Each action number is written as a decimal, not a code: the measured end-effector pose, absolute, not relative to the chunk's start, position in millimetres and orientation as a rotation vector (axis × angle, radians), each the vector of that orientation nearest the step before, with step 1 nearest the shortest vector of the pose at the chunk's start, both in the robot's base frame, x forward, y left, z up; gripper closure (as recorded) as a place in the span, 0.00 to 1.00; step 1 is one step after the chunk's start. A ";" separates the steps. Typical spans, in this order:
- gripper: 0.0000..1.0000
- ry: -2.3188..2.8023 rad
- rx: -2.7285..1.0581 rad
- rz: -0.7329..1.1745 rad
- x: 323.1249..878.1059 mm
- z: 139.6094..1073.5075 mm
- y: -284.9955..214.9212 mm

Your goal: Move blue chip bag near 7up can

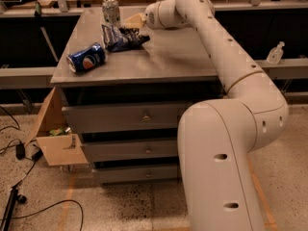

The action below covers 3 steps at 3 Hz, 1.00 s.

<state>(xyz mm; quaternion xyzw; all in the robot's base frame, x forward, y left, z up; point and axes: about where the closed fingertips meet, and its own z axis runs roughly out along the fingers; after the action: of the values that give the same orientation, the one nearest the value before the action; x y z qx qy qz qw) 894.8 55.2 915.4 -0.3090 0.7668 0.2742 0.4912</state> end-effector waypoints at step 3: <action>0.00 1.783 -0.578 0.507 847.3 995.4 -124.8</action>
Offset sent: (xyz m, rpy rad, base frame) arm -0.0578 -0.1925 0.0952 0.0591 -0.1555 -0.1537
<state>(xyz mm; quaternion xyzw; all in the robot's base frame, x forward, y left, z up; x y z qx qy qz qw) 847.3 -124.8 995.4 -0.2455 0.7580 0.2156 0.5645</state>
